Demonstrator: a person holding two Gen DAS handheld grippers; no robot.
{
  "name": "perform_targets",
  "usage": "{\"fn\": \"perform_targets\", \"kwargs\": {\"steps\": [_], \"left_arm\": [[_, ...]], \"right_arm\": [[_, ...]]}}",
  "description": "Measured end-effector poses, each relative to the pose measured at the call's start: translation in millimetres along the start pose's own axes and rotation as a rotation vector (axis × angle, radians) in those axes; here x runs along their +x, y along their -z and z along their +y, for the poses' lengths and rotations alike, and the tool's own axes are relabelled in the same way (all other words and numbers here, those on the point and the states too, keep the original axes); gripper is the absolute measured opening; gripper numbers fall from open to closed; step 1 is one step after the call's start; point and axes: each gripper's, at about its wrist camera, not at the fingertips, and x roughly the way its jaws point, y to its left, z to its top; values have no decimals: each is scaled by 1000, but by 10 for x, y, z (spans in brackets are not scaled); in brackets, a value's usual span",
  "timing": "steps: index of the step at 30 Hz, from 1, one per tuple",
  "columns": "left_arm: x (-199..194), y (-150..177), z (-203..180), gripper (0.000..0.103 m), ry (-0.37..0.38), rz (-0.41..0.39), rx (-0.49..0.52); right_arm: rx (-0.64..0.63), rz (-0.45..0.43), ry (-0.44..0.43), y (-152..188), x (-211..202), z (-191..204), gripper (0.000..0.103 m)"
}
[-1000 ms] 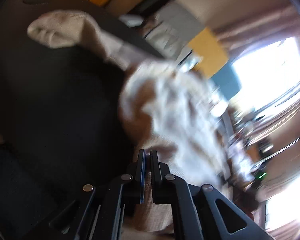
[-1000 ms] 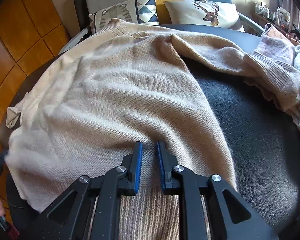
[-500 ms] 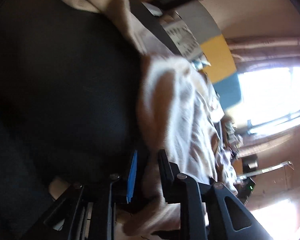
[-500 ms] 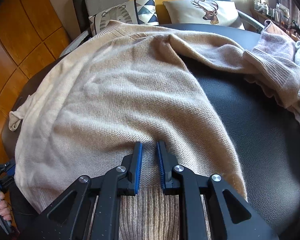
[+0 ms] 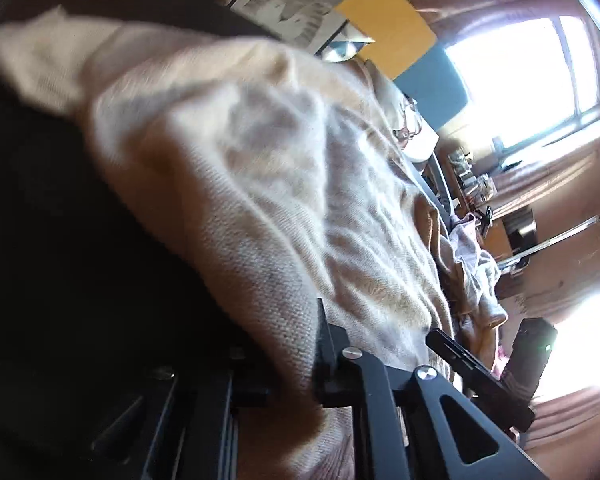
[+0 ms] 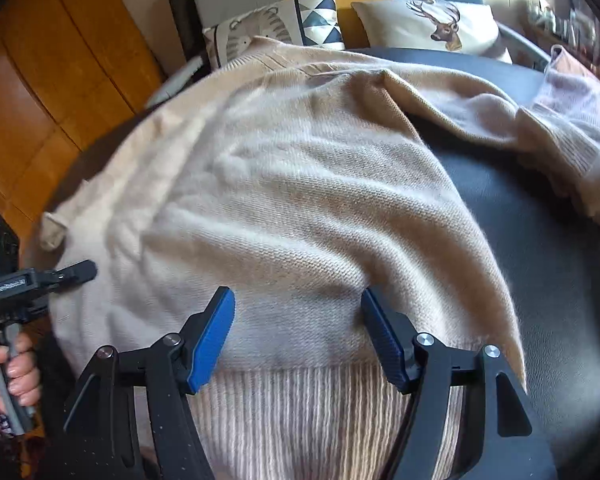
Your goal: Fold clothes
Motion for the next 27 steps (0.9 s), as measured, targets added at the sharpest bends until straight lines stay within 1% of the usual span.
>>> {"fn": "perform_targets", "kwargs": {"steps": [2, 3, 7, 9, 10, 12, 13, 14, 16, 19, 20, 21, 23, 25, 26, 27], "left_arm": [[-118, -13, -27, 11, -52, -5, 53], [-182, -28, 15, 11, -69, -6, 53], [-456, -110, 249, 10, -124, -17, 22], [-605, -201, 371, 11, -151, -47, 0], [-578, -234, 417, 11, -164, -28, -7], [-485, -299, 513, 13, -192, 25, -17], [-443, -277, 542, 14, -204, 33, -21], [-402, -241, 566, 16, -217, 37, -24], [-369, -173, 572, 17, -229, 38, -20], [-463, -67, 506, 17, -209, 22, 1], [-533, -25, 509, 17, -199, 14, 1], [-608, 7, 524, 17, -207, 6, 1], [-760, 67, 557, 17, -233, -9, -1], [-909, 86, 554, 17, -286, -50, -25], [-986, 88, 535, 16, -310, -81, -28], [-1076, 89, 524, 13, -332, -116, -28]], "right_arm": [[-12, 7, 23, 6, 13, -22, 69], [-19, 12, 29, 16, 24, -42, 69], [-8, 22, -28, 19, -4, -59, 68], [-20, 47, -71, 19, 25, -9, 62], [-51, 61, -77, 28, 51, 55, 61], [-113, 65, -49, 47, 82, 164, 61], [-148, 64, -29, 63, 96, 231, 61], [-163, 67, -35, 72, 96, 264, 61], [-152, 75, -68, 77, 59, 237, 61], [-45, 30, -134, 44, -141, 19, 61], [-14, 9, -136, 16, -213, -71, 61], [19, -13, -119, -20, -295, -194, 61], [55, -16, -81, -61, -374, -344, 61], [77, 6, -45, -71, -387, -463, 55], [73, 23, -46, -45, -363, -460, 43], [67, 40, -49, -16, -336, -451, 37]]}}
